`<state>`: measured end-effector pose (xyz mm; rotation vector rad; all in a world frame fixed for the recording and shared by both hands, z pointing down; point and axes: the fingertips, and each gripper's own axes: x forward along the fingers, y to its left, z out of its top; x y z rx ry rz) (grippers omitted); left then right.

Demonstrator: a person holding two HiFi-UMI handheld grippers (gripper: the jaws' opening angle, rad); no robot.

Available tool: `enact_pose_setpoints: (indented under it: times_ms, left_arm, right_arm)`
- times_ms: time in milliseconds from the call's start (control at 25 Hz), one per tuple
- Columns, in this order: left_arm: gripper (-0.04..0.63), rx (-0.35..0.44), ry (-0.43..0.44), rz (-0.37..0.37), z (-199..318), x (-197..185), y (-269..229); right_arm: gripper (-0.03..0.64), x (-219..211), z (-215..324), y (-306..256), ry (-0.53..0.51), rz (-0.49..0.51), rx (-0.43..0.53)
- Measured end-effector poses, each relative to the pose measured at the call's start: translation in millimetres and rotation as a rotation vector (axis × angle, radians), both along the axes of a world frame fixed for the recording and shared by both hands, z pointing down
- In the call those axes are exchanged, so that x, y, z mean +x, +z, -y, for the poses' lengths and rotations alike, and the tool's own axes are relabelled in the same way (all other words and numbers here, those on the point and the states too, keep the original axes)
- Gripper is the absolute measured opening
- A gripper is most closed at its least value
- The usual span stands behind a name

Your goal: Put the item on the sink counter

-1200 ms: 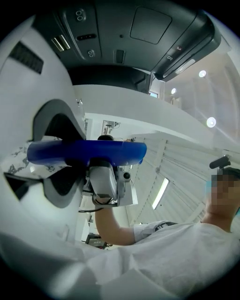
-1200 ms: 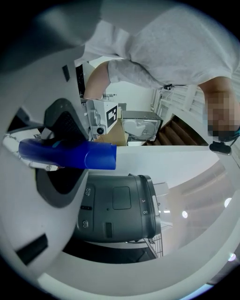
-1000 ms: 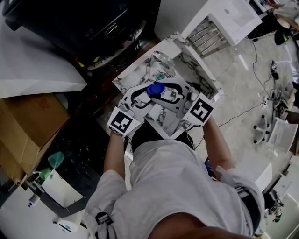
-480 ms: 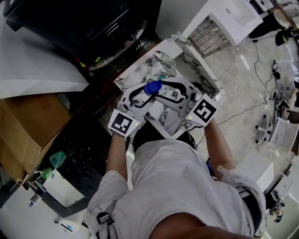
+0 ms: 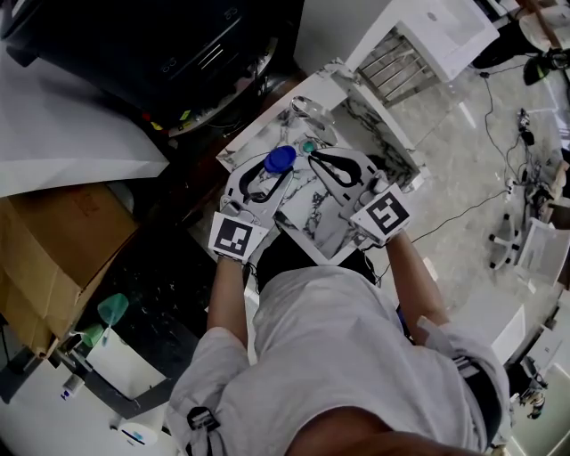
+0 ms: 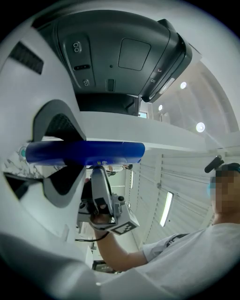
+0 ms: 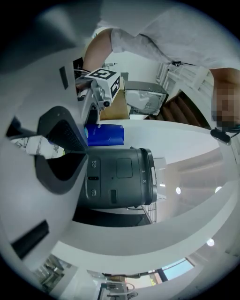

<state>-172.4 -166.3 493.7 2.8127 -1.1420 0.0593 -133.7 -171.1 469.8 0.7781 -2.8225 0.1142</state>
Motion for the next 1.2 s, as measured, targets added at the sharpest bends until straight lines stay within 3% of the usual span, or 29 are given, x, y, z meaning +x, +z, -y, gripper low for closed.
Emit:
enact_pose_setpoints:
  times_ms: [240, 400, 600, 880, 1200]
  left_arm:
    - [0.170, -0.013, -0.006, -0.001, 4.2, -2.4, 12.5]
    - [0.170, -0.012, -0.006, 0.029, 9.8, -5.4, 21.9]
    - [0.169, -0.026, -0.035, 0.054, 20.0, -13.7, 37.9]
    - [0.169, -0.070, -0.097, 0.056, 31.9, -18.5, 60.4]
    - [0.167, -0.102, -0.090, 0.096, 46.7, -15.6, 86.4]
  right_arm:
    - [0.014, 4.2, -3.4, 23.0, 0.057, -0.055, -0.012]
    - [0.011, 13.7, 1.3, 42.3, 0.165, -0.121, -0.030]
    - [0.005, 24.5, 6.2, 66.2, 0.278, -0.114, -0.083]
    - [0.005, 24.2, 3.4, 84.8, 0.305, -0.136, -0.111]
    - [0.005, 27.9, 3.5, 96.7, 0.334, -0.137, -0.137]
